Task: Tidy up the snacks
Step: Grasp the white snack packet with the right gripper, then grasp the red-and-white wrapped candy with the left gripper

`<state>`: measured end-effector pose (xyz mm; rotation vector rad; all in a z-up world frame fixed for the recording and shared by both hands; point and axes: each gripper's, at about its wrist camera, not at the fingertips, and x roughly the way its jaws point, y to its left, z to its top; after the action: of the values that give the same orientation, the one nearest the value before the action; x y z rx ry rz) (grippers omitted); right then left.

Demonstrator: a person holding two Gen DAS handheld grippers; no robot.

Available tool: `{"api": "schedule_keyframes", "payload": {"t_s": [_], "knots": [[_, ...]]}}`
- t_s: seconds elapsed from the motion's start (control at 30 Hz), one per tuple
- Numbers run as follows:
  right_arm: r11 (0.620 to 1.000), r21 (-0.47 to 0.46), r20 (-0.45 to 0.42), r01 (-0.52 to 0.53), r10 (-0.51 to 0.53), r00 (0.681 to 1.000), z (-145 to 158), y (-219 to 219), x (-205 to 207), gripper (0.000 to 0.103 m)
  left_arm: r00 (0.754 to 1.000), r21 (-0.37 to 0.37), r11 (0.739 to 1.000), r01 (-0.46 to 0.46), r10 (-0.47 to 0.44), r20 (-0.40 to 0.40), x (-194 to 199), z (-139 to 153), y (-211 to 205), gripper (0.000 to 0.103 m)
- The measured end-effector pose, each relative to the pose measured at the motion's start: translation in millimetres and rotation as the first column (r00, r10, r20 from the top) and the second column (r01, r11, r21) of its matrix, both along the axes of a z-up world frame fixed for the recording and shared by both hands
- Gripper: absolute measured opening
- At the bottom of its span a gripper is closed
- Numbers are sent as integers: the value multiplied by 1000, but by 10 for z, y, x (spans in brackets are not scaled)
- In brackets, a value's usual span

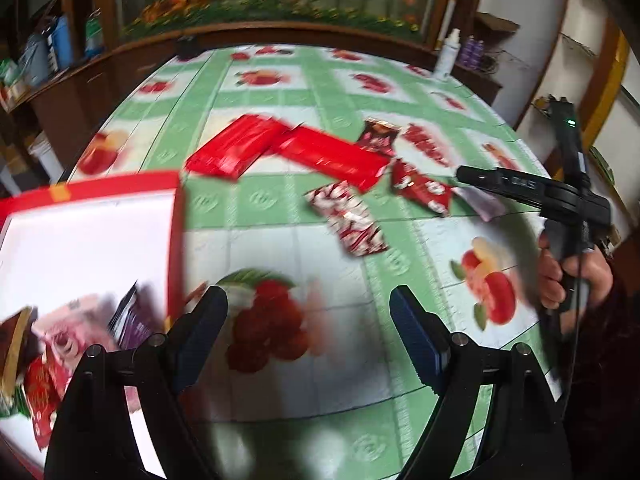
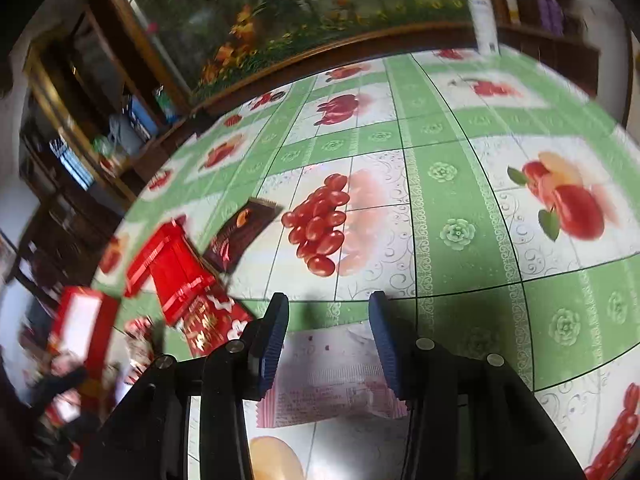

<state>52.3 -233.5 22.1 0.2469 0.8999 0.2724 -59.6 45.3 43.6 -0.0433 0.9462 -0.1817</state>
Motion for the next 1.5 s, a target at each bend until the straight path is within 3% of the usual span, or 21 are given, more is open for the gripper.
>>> {"api": "schedule_keyframes", "payload": {"t_s": [0.07, 0.13, 0.2, 0.27, 0.37, 0.53, 0.6, 0.67, 0.9, 0.97, 1.0, 1.17, 1.5], "knots": [[1000, -11, -5, -14, 14, 1000, 6, 49, -61, 44, 1000, 4, 1000, -8, 8, -12, -17, -35, 27, 84], [998, 35, -29, -52, 54, 998, 6, 70, -143, 44, 1000, 6, 1000, -8, 8, -12, -61, -36, 38, 84], [986, 142, -55, -84, 92, 994, 16, 20, -246, 44, 1000, 5, 1000, -10, 10, -12, -62, -31, 51, 84], [973, 223, -27, -62, 70, 997, 69, -129, -390, 44, 1000, -3, 1000, -11, 11, -18, -60, -42, 60, 84], [971, 239, 23, -1, -4, 1000, 159, -335, -577, 62, 1000, -2, 1000, -11, 11, -26, -71, -66, 67, 84], [995, 101, 1, 19, -19, 1000, 113, -259, -853, 65, 999, -4, 1000, 5, -5, -45, -51, -131, 23, 84], [998, 58, -15, -1, 2, 1000, 99, -123, -857, 76, 999, -6, 1000, 12, -13, -53, -57, -152, 9, 84], [999, 25, -33, -22, 23, 999, 68, 21, -851, 77, 999, -3, 1000, 11, -11, -52, -72, -157, 12, 84], [975, -216, 1, -44, 45, 999, -11, 490, -762, 79, 998, -18, 1000, 1, -2, -58, -84, -167, 82, 84], [960, -275, 17, -52, 59, 998, -45, 546, -775, 76, 998, -30, 1000, -2, 0, -64, -68, -163, 94, 84], [945, -323, 28, -54, 67, 997, -61, 589, -786, 69, 998, -31, 999, -6, 4, -67, -55, -162, 96, 84], [949, -309, 44, -60, 78, 996, -24, 528, -789, 48, 997, -42, 999, -17, 14, -71, 2, -122, 88, 84], [986, -164, 79, 20, -7, 997, 69, 195, -814, 41, 996, 25, 996, -82, 82, -20, 326, 11, -139, 84]]}}
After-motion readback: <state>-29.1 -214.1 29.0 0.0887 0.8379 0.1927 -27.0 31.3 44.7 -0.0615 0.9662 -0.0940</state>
